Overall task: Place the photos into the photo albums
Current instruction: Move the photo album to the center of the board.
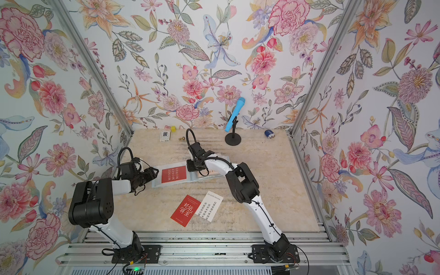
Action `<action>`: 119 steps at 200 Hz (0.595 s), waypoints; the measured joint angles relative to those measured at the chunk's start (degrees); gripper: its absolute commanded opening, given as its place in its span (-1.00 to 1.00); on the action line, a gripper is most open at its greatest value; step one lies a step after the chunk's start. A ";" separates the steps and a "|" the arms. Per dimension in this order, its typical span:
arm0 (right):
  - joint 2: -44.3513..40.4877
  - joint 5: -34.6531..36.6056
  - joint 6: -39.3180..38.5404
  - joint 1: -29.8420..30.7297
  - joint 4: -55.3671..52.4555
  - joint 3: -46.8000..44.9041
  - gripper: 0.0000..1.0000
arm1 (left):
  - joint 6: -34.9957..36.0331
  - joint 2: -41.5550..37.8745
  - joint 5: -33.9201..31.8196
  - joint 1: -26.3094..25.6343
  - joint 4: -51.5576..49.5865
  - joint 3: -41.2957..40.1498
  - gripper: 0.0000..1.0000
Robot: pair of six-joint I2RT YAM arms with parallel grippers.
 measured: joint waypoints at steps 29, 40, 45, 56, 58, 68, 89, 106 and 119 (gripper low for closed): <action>-5.53 0.92 0.68 -1.57 3.52 -9.66 -0.36 | -1.73 0.87 0.02 -3.39 1.66 0.26 0.27; -7.76 1.18 1.05 -2.23 5.01 -13.42 -0.36 | -2.67 1.09 0.04 -4.92 2.19 0.26 0.27; -8.72 1.29 1.20 -2.49 5.49 -14.95 -0.36 | -3.06 1.18 0.04 -5.62 2.49 0.26 0.27; -10.80 1.40 1.62 -3.10 6.49 -18.43 -0.36 | -4.02 1.42 0.07 -7.13 3.10 0.26 0.27; -11.26 1.44 1.79 -3.21 6.78 -19.12 -0.36 | -4.26 1.46 0.07 -7.41 3.21 0.26 0.27; -13.25 1.46 2.16 -3.78 7.69 -22.36 -0.36 | -5.07 1.68 0.09 -8.68 3.78 0.26 0.28; -17.25 1.81 3.06 -4.92 9.35 -28.68 -0.36 | -6.84 2.32 0.31 -11.67 5.16 0.31 0.27; -19.63 1.79 3.69 -6.10 10.60 -32.44 -0.36 | -7.87 3.08 0.72 -13.88 5.62 1.03 0.28; -20.87 1.79 4.15 -6.93 11.50 -34.42 -0.36 | -8.44 3.85 1.16 -15.23 5.55 1.97 0.28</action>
